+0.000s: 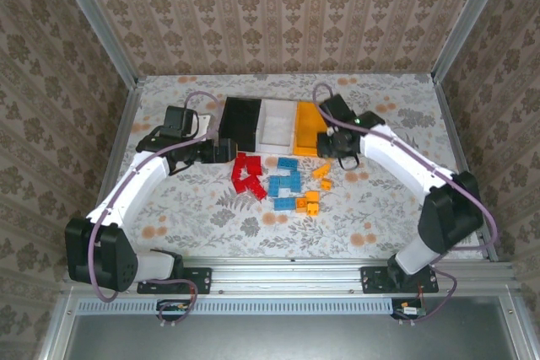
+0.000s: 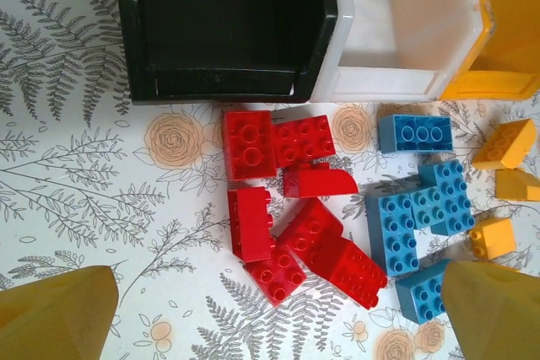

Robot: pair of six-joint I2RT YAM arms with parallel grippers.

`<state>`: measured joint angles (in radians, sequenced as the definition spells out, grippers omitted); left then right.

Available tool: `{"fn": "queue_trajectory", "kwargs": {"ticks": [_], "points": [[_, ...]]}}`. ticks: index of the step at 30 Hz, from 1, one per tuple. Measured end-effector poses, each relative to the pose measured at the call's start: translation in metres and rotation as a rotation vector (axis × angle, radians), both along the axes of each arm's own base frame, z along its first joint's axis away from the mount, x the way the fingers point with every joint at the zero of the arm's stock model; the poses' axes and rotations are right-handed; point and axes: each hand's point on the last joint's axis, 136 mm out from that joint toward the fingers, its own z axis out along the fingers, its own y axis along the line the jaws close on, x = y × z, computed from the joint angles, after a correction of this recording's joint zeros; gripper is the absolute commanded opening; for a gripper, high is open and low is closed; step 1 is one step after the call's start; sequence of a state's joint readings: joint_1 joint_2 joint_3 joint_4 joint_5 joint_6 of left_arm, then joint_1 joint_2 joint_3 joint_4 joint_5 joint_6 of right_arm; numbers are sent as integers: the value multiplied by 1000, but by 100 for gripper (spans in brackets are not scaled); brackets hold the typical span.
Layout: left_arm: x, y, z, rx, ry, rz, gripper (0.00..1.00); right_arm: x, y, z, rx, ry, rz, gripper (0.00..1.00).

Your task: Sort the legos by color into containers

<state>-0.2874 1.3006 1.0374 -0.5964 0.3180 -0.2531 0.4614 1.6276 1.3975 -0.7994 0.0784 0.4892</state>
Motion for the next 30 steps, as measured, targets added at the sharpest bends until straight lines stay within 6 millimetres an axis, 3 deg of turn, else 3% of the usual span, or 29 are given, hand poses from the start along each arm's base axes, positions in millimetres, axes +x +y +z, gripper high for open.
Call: {"fn": "queue_trajectory", "kwargs": {"ticks": [3,8,10,14,18,22,26,30], "points": [[-1,-2,1,-16,9,-2,100,47,15,6,15,-38,3,25],[-3,-5,1,-34,19,-7,100,100,18,-30,-24,0,-3,26],[-4,-5,1,-36,21,-8,100,110,13,-44,-38,21,-13,32],[-5,-5,0,-36,27,-7,100,118,1,-55,-53,41,-30,60],[-5,-5,0,-37,30,-6,100,120,-2,-49,-55,31,-31,65],[-6,-6,0,-45,34,-9,100,101,-3,-33,-54,15,-18,65],[-7,-8,1,-51,36,-16,100,38,-9,-18,-52,34,15,64],[-10,-14,1,-59,39,-36,100,-23,-11,-35,-62,103,54,64]]}}
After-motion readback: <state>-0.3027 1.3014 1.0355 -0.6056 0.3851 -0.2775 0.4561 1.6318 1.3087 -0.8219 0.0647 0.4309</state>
